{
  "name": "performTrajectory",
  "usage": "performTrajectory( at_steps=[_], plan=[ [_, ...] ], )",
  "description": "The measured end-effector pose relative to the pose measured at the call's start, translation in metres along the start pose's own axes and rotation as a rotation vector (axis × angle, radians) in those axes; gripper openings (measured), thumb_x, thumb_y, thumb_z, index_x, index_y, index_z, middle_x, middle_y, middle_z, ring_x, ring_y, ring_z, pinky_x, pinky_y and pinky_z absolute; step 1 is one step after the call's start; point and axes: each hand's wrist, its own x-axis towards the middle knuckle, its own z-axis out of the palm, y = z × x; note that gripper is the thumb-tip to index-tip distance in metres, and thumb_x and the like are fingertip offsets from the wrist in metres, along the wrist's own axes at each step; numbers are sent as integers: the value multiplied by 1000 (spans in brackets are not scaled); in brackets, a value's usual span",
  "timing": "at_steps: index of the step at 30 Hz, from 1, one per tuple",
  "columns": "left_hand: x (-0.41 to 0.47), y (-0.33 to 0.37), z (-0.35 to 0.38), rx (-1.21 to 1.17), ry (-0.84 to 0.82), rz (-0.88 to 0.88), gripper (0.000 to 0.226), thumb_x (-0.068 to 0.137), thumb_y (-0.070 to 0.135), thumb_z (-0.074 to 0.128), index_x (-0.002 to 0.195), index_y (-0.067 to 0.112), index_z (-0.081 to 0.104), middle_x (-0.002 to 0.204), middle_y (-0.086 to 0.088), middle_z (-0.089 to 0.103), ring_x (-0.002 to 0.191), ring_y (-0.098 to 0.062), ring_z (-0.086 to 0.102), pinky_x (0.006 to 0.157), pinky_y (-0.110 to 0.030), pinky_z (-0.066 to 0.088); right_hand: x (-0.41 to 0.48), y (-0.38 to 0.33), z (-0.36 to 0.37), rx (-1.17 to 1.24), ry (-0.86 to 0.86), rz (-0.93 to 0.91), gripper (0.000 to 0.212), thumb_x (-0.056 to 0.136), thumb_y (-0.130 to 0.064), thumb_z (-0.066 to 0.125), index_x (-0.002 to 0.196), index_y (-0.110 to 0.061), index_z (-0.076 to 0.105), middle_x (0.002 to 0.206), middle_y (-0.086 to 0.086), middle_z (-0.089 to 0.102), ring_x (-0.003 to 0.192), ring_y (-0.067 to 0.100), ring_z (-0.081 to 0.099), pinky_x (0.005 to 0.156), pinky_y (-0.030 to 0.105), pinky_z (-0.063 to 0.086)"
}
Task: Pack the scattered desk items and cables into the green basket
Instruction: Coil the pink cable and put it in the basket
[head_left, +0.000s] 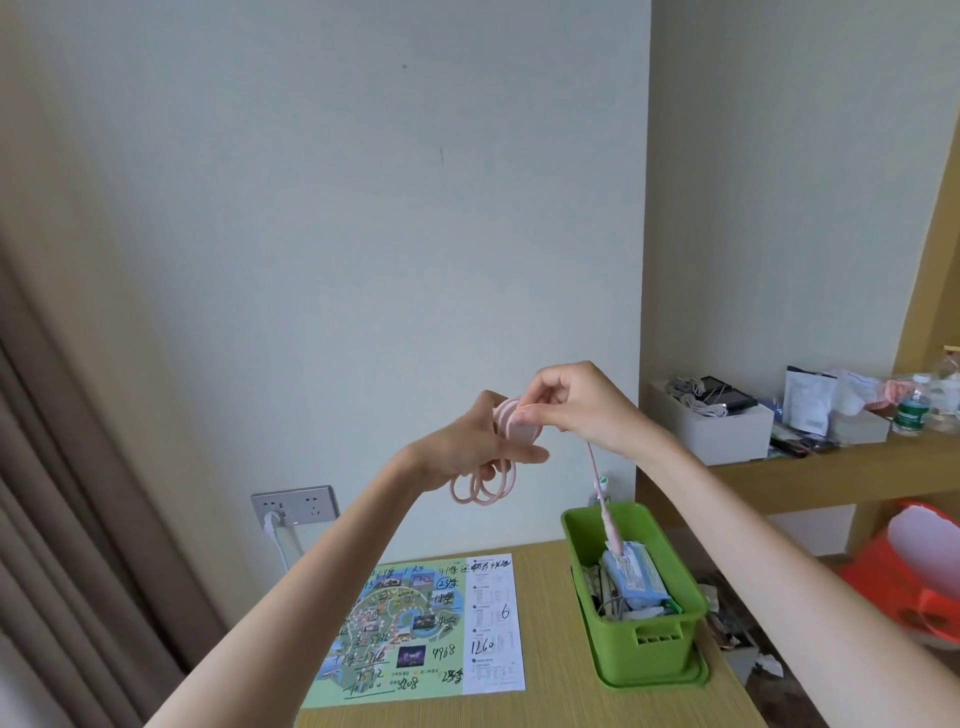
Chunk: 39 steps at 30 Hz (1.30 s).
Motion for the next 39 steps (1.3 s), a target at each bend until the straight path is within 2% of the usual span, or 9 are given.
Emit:
performTrajectory(
  at_steps=[6, 9, 13, 17, 21, 25, 29, 33, 39],
  plan=[
    [-1, -2, 4, -60, -38, -41, 54, 82, -7, 52, 127, 12, 27, 96, -15, 64, 75, -19, 54, 57, -26, 39, 1, 12, -6, -179, -60, 55, 35, 77, -29, 81, 104, -19, 61, 99, -6, 61, 56, -7, 47, 63, 21, 35],
    [1, -4, 4, -54, -65, -25, 55, 83, -8, 52, 126, 12, 25, 95, -14, 64, 74, -19, 54, 60, -28, 38, -1, 15, -9, -68, -197, 28, 26, 83, -15, 75, 107, -10, 65, 91, -6, 64, 69, -2, 53, 68, 26, 41],
    [5, -8, 4, -29, -41, -25, 52, 86, 1, 60, 125, 16, 29, 96, -13, 65, 76, -20, 54, 68, -30, 42, -2, 23, -12, 0, -169, 41, 23, 82, -13, 76, 101, -10, 64, 88, -1, 63, 79, 20, 53, 73, 35, 40],
    [9, -13, 2, 268, -33, -46, 19, 93, 31, 60, 91, 13, 59, 74, 0, 62, 68, -16, 56, 67, -26, 43, -3, 29, -14, 14, -124, 46, 23, 80, -11, 77, 100, -9, 64, 91, 1, 63, 82, 13, 56, 77, 32, 41],
    [12, -20, 1, 269, 10, -65, 36, 93, 43, 56, 84, 9, 58, 71, -5, 49, 56, -17, 52, 54, -26, 51, -4, 31, -14, -145, -84, 90, 33, 76, -29, 82, 101, -18, 63, 95, -3, 64, 59, -4, 49, 64, 23, 37],
    [14, -33, -7, 373, 107, 18, 30, 98, 34, 49, 81, 10, 53, 68, -3, 45, 48, -16, 44, 50, -26, 41, -2, 24, -28, -369, -74, 211, 35, 72, -45, 81, 86, -18, 64, 81, -3, 68, 71, 7, 58, 66, 26, 42],
    [11, -37, -9, 527, 26, 21, 27, 101, 33, 44, 89, 11, 54, 75, 1, 54, 51, -15, 47, 51, -21, 38, 5, 14, -35, -162, -179, 97, 12, 88, -19, 70, 79, -11, 71, 73, -4, 69, 61, 2, 52, 63, 15, 41],
    [6, -23, 6, 485, -111, 76, 34, 100, 31, 48, 102, -3, 54, 83, -14, 50, 64, -22, 45, 60, -30, 39, 16, 16, -31, 48, -131, 106, 11, 91, -20, 66, 83, -16, 71, 68, -3, 59, 59, 7, 41, 50, 15, 30],
    [-5, 13, 6, 234, -73, 242, 26, 100, 30, 49, 84, 9, 51, 69, 2, 43, 48, -8, 42, 50, -16, 40, 13, 50, -8, 275, -217, 240, 25, 95, -5, 51, 86, -17, 70, 71, 3, 63, 56, 11, 53, 50, 20, 40]
  ],
)
